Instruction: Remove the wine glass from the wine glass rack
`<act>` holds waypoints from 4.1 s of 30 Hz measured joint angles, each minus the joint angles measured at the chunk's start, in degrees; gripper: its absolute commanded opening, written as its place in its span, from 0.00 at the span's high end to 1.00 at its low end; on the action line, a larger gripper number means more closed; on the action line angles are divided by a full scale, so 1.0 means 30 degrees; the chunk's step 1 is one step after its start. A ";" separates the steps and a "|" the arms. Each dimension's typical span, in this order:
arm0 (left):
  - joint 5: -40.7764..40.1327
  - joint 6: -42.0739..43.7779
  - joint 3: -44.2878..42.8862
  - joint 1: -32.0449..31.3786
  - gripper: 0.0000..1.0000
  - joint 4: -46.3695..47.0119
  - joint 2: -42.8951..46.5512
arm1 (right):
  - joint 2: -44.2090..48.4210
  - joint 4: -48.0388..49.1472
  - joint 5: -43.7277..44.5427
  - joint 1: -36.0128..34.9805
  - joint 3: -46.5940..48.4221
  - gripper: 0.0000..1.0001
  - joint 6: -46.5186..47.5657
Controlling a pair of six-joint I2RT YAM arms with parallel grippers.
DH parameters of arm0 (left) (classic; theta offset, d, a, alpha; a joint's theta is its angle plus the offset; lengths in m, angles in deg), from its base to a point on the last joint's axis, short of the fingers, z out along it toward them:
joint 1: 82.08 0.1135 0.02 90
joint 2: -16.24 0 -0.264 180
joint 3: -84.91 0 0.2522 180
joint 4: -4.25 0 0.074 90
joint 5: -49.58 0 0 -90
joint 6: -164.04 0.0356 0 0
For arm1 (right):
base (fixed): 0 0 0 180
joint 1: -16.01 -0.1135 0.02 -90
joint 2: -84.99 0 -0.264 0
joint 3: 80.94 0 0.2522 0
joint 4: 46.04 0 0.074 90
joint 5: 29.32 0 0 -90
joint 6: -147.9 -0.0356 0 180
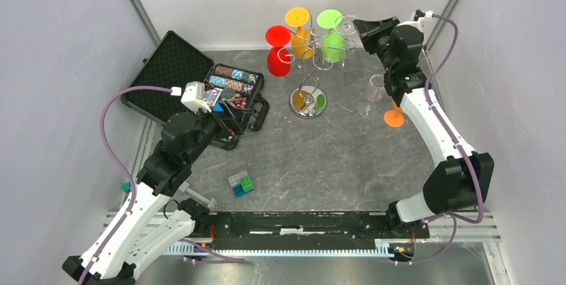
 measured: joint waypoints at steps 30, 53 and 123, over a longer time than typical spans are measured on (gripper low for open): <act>0.2616 0.0583 0.0095 0.0022 0.00 0.0415 0.0095 | 0.7599 0.0087 0.1137 0.0488 -0.6492 1.00 -0.0765; 1.2531 0.8123 -0.0699 -0.7657 0.09 1.2094 -0.9275 | 1.7121 -0.0117 -0.6980 0.0488 -1.4717 1.00 -0.3599; 0.6360 0.8808 -0.2637 -0.7854 0.98 1.9664 -1.3333 | 1.9110 0.0772 -0.7847 0.0554 -1.5467 0.02 0.1355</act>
